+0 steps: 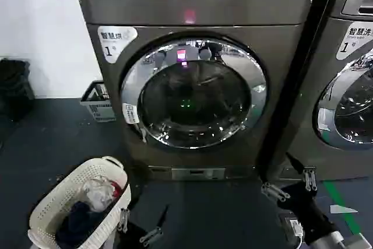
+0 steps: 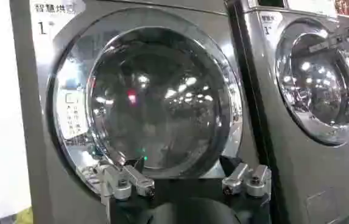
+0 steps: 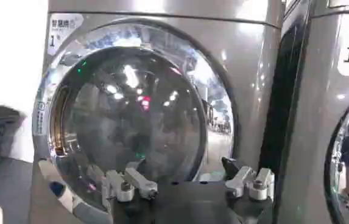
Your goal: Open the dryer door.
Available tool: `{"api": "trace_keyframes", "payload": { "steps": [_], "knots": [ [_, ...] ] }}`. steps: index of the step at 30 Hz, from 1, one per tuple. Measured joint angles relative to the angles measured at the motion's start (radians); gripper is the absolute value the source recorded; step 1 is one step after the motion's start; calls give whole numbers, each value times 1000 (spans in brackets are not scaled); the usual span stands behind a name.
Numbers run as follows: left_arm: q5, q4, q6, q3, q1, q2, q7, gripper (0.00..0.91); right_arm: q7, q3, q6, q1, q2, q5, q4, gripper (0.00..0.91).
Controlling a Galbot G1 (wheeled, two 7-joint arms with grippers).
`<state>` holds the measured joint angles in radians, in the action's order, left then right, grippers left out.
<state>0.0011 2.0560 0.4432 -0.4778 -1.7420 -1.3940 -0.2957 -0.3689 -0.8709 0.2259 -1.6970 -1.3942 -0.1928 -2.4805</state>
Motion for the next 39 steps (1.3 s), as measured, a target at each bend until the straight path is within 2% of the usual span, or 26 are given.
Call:
{"api": "trace_keyframes", "payload": {
  "steps": [5,11,20,33,39],
  "knots": [
    [-1,6,-27,11,0,-4,40,907,7,47,27,78,76,-76,61,907],
    [-14,9,-23,22,-9,-7,54,907,-64,127,-16,224,188,-101,206,907],
    [-11,25,-18,24,-16,-32,54,907,-98,258,-40,447,306,-174,404,907],
    [-31,18,-6,-4,-23,-47,47,907,-116,546,-69,726,319,-174,559,907],
    [-35,18,0,-14,-33,-61,43,907,-146,643,-85,832,297,-183,630,907]
  ]
}}
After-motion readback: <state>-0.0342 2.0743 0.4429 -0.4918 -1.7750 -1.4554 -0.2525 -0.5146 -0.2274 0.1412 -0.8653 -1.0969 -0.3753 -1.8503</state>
